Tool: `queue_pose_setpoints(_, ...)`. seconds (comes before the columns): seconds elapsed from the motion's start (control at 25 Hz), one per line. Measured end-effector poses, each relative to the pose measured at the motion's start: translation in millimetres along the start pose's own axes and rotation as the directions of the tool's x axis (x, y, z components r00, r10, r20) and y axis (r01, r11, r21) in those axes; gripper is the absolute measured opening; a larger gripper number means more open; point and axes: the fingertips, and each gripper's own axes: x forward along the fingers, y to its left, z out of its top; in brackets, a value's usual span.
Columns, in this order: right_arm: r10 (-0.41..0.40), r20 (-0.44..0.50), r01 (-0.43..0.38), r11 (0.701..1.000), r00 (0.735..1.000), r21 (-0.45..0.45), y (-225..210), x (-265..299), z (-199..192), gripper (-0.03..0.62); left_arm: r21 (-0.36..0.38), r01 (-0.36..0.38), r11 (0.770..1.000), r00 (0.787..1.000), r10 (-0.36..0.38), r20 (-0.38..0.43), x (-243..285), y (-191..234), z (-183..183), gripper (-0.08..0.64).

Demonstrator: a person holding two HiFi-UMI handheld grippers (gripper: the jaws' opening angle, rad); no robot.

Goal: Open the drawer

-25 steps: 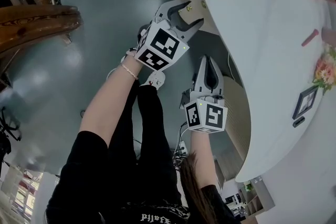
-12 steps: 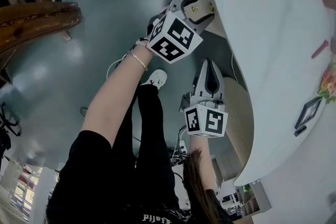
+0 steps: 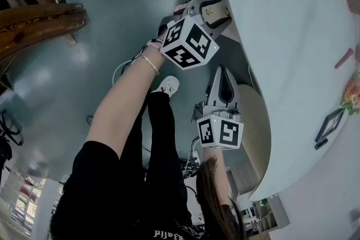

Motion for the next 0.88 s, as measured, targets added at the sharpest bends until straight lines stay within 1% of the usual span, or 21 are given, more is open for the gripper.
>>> queue_pose_setpoints(0.12,0.001,-0.011,-0.001,1.000,1.000,-0.002,0.4,-0.5,-6.0,0.026,0.105,0.017,0.994,1.000,-0.016,-0.009,-1.5,-3.0,3.4,0.198)
queue_pose_setpoints(0.16,0.004,-0.014,-0.004,1.000,1.000,-0.004,0.5,-0.4,-8.0,0.026,0.129,0.023,0.991,1.000,-0.022,-0.011,-2.5,-4.3,4.1,0.191)
queue_pose_setpoints(0.24,-0.001,-0.023,0.000,1.000,1.000,-0.010,-2.2,-0.6,-10.0,0.026,0.149,0.038,0.988,0.999,-0.037,-0.012,-1.8,-7.3,4.9,0.157)
queue_pose_setpoints(0.36,-0.015,-0.027,0.015,1.000,1.000,-0.006,-7.4,-1.3,-9.1,0.026,0.140,0.061,0.988,0.998,-0.059,-0.016,-0.6,-9.2,4.9,0.149)
queue_pose_setpoints(0.44,-0.019,-0.024,0.019,1.000,1.000,-0.005,-9.3,-1.2,-8.1,0.026,0.119,0.078,0.990,0.997,-0.076,-0.019,-0.7,-9.4,4.1,0.119)
queue_pose_setpoints(0.52,-0.017,-0.021,0.017,1.000,1.000,-0.010,-9.1,-0.5,-7.7,0.026,0.100,0.093,0.991,0.996,-0.091,-0.019,-0.8,-9.4,3.1,0.104)
queue_pose_setpoints(0.64,-0.008,-0.024,0.008,1.000,1.000,-0.016,-5.9,0.2,-9.7,0.026,0.099,0.089,0.991,0.996,-0.088,-0.016,-1.4,-8.1,1.6,0.092)
queue_pose_setpoints(0.76,-0.008,-0.043,0.007,1.000,0.999,-0.024,-3.8,0.0,-15.8,0.026,0.067,0.085,0.994,0.996,-0.084,-0.009,-1.0,-8.6,1.9,0.098)
queue_pose_setpoints(0.88,-0.008,-0.054,0.006,1.000,0.999,-0.023,-1.5,-0.1,-20.6,0.026,0.077,0.083,0.994,0.997,-0.083,-0.001,-1.9,-10.9,3.7,0.103)
